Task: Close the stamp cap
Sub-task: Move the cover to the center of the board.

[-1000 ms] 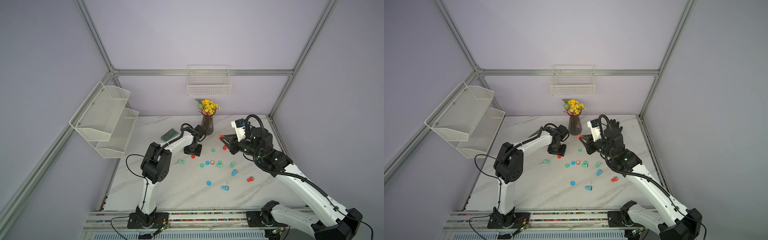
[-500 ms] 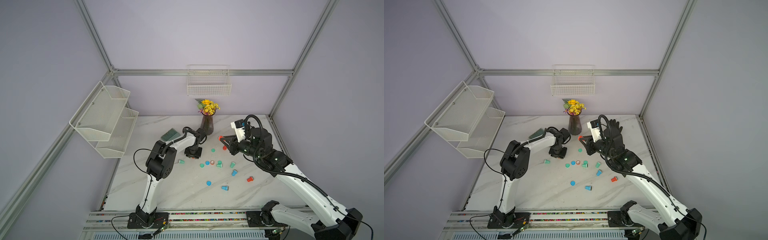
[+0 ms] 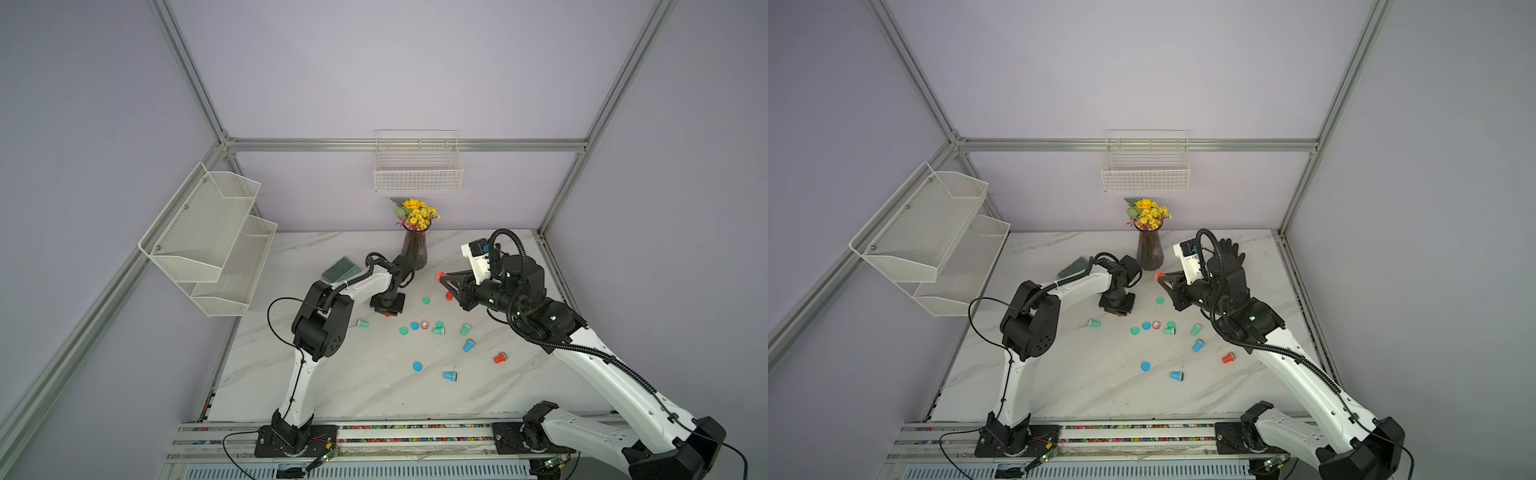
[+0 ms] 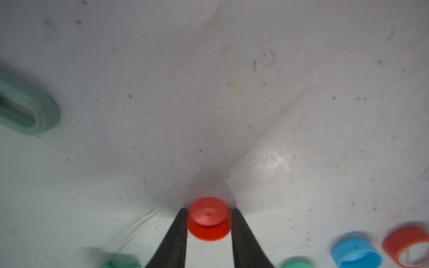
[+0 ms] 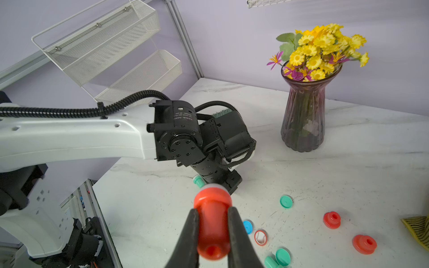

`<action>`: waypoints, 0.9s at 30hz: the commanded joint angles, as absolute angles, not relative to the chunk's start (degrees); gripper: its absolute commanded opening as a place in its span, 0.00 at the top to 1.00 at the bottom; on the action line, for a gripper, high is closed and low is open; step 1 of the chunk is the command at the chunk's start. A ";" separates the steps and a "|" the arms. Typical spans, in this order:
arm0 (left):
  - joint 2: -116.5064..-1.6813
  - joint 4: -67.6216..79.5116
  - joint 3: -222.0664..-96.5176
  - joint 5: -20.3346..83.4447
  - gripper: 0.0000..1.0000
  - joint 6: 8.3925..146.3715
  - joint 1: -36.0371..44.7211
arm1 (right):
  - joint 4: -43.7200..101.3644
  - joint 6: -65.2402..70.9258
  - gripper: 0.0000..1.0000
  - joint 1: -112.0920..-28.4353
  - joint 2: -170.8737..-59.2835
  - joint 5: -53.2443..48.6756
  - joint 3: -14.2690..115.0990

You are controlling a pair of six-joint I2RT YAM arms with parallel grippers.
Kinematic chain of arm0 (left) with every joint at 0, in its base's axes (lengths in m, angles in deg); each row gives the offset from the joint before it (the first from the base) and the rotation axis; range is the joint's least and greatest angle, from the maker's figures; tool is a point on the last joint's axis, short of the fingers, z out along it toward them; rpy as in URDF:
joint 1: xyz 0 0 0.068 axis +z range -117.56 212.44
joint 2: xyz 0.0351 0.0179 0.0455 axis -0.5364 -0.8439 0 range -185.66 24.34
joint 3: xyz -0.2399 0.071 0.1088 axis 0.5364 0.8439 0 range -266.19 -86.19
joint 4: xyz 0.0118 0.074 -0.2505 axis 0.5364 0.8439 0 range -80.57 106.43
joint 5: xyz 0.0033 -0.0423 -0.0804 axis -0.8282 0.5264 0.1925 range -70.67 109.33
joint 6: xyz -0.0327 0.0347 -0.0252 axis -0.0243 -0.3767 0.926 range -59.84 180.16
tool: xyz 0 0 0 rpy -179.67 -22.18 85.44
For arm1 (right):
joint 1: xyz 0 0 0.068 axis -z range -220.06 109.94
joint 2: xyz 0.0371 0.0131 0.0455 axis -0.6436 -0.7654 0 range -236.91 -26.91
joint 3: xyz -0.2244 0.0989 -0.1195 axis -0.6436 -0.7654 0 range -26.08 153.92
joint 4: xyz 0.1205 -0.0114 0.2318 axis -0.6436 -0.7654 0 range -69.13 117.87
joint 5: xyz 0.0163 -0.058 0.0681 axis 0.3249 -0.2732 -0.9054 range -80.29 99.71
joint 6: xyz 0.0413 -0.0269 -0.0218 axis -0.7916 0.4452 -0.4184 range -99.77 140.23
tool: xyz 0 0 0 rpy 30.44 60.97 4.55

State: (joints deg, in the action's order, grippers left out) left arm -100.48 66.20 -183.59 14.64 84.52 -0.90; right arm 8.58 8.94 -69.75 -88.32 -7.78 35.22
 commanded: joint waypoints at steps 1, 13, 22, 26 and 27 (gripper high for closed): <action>-98.80 65.50 -181.80 14.86 0.70 83.63 -0.62 | 7.96 9.15 1.00 -69.94 -88.51 -8.65 37.20; -86.00 66.29 -166.81 15.37 0.70 86.63 -7.12 | 8.00 8.91 1.00 -69.95 -88.57 -8.51 37.06; -83.87 63.58 -163.59 19.30 0.69 93.43 -16.84 | 8.68 6.70 1.00 -69.95 -88.71 -4.94 37.06; -85.95 62.43 -164.98 19.15 0.68 94.26 -18.86 | 8.71 6.34 1.00 -69.96 -88.87 -4.95 37.13; -86.42 62.43 -165.32 18.99 0.68 94.26 -18.90 | 8.50 6.30 1.00 -69.97 -88.87 -4.90 37.34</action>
State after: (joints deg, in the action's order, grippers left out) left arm -85.68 64.06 -163.62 19.10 92.11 -18.82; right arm 8.45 7.23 -69.75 -88.76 -5.92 35.79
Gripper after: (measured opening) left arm 0.324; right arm 0.195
